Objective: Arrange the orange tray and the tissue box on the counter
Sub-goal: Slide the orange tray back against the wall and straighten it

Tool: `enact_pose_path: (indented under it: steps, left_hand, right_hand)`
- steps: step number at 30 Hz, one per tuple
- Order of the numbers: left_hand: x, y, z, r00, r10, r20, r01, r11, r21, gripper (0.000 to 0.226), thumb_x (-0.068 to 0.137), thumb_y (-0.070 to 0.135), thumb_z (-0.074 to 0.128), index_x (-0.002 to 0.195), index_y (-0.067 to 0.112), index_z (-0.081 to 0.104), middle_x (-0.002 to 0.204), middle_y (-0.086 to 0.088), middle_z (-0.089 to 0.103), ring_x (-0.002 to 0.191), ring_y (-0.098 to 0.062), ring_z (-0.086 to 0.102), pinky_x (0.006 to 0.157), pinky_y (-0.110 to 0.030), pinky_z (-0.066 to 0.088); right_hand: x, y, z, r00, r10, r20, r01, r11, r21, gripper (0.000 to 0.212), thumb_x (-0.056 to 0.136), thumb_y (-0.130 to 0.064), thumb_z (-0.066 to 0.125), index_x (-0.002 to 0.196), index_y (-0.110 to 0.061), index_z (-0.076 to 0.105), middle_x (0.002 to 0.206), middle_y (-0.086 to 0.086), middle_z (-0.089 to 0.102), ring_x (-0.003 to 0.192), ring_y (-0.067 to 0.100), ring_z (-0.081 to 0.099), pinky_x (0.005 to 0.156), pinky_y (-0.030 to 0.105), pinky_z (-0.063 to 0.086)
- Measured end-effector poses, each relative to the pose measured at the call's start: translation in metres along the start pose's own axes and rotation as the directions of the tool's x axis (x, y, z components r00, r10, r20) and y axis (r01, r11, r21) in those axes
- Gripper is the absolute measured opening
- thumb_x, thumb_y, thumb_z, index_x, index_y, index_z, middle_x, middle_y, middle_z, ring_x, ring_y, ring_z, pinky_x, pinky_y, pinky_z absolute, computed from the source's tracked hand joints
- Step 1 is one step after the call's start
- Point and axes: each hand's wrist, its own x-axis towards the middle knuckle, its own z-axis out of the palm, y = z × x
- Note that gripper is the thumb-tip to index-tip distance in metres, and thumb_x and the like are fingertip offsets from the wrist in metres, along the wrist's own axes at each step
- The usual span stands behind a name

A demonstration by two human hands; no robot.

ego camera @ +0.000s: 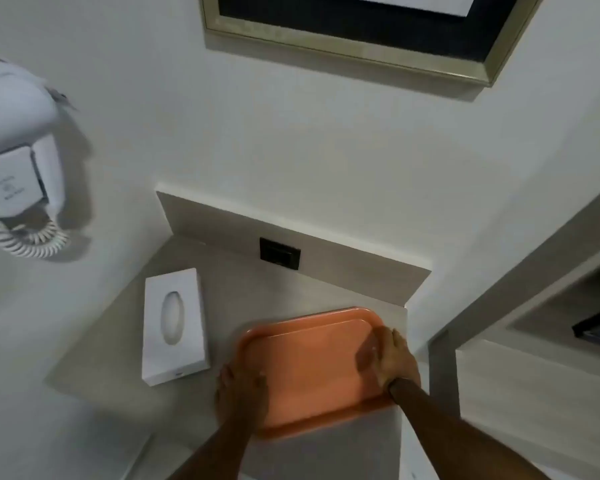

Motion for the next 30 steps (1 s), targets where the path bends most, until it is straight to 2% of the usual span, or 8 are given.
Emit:
enact_pose_path:
  steps: [2, 5, 8, 12, 15, 19, 25, 30]
  left_hand:
    - [0.001, 0.007, 0.007, 0.992, -0.120, 0.033, 0.124, 0.980, -0.154, 0.077, 0.096, 0.039, 0.054, 0.154, 0.003, 0.019, 0.159, -0.021, 0.031, 0.144, -0.038, 0.037, 0.116, -0.048, 0.035]
    - [0.005, 0.015, 0.017, 0.980, -0.193, 0.053, 0.200, 0.931, -0.306, 0.077, 0.092, 0.027, 0.061, 0.153, 0.001, 0.021, 0.155, -0.025, 0.037, 0.138, -0.044, 0.044, 0.113, -0.051, 0.039]
    - [0.007, 0.020, 0.020, 0.968, -0.248, 0.047, 0.249, 0.903, -0.351, 0.073, 0.087, 0.021, 0.063, 0.148, 0.000, 0.030, 0.149, -0.027, 0.044, 0.131, -0.046, 0.050, 0.109, -0.051, 0.044]
    - [0.015, 0.025, 0.017, 0.964, -0.262, 0.053, 0.265, 0.912, -0.313, 0.067, 0.086, 0.024, 0.061, 0.143, 0.000, 0.036, 0.143, -0.026, 0.051, 0.126, -0.046, 0.054, 0.104, -0.050, 0.047]
    - [0.029, 0.031, 0.009, 0.975, -0.215, 0.056, 0.222, 0.933, -0.283, 0.063, 0.084, 0.021, 0.058, 0.141, 0.001, 0.041, 0.139, -0.026, 0.055, 0.122, -0.046, 0.058, 0.101, -0.050, 0.050]
    - [0.057, 0.051, -0.002, 0.995, -0.064, 0.077, 0.082, 0.962, -0.260, 0.053, 0.079, 0.015, 0.057, 0.131, 0.005, 0.054, 0.126, -0.024, 0.065, 0.112, -0.042, 0.064, 0.096, -0.048, 0.054]
    - [0.097, 0.094, -0.009, 0.990, 0.019, 0.138, 0.004, 0.987, -0.164, 0.051, 0.093, 0.025, 0.058, 0.135, -0.002, 0.047, 0.138, -0.027, 0.056, 0.124, -0.043, 0.057, 0.101, -0.046, 0.046]
    - [0.120, 0.120, -0.004, 0.986, 0.034, 0.162, -0.008, 0.987, -0.159, 0.050, 0.095, 0.024, 0.056, 0.136, -0.004, 0.048, 0.139, -0.029, 0.055, 0.127, -0.044, 0.055, 0.106, -0.047, 0.044]
  right_hand:
    - [0.009, 0.006, -0.003, 0.998, 0.061, 0.025, -0.063, 0.991, 0.117, 0.049, 0.098, -0.037, 0.044, 0.142, -0.015, 0.035, 0.150, 0.014, 0.045, 0.131, 0.037, 0.052, 0.109, 0.056, 0.043]
    - [0.017, 0.010, -0.002, 0.987, 0.128, 0.093, -0.144, 0.970, 0.194, 0.049, 0.098, -0.035, 0.049, 0.140, -0.014, 0.038, 0.140, 0.015, 0.055, 0.122, 0.040, 0.058, 0.105, 0.057, 0.046]
    - [0.019, 0.012, 0.003, 0.984, 0.153, 0.093, -0.171, 0.959, 0.227, 0.037, 0.096, -0.030, 0.051, 0.130, -0.015, 0.046, 0.129, 0.015, 0.061, 0.113, 0.039, 0.062, 0.098, 0.056, 0.050]
    - [0.022, 0.013, 0.005, 0.980, 0.187, 0.067, -0.198, 0.940, 0.278, 0.026, 0.095, -0.028, 0.053, 0.118, -0.016, 0.053, 0.118, 0.013, 0.065, 0.104, 0.038, 0.065, 0.093, 0.055, 0.052]
    - [0.020, 0.015, 0.001, 0.976, 0.215, 0.040, -0.216, 0.922, 0.320, 0.018, 0.096, -0.029, 0.053, 0.110, -0.017, 0.053, 0.111, 0.012, 0.067, 0.098, 0.035, 0.066, 0.090, 0.053, 0.053]
    - [0.018, 0.017, -0.003, 0.956, 0.291, 0.024, -0.277, 0.880, 0.385, 0.016, 0.097, -0.025, 0.053, 0.110, -0.015, 0.055, 0.110, 0.012, 0.067, 0.100, 0.035, 0.065, 0.091, 0.052, 0.051]
    - [0.012, 0.021, -0.007, 0.910, 0.414, 0.012, -0.376, 0.814, 0.444, 0.016, 0.096, -0.018, 0.052, 0.109, -0.010, 0.057, 0.109, 0.014, 0.068, 0.098, 0.034, 0.065, 0.090, 0.051, 0.052]
    - [0.009, 0.020, -0.008, 0.873, 0.488, 0.018, -0.440, 0.770, 0.462, 0.020, 0.093, -0.017, 0.051, 0.111, -0.010, 0.057, 0.110, 0.015, 0.067, 0.100, 0.036, 0.065, 0.088, 0.048, 0.052]
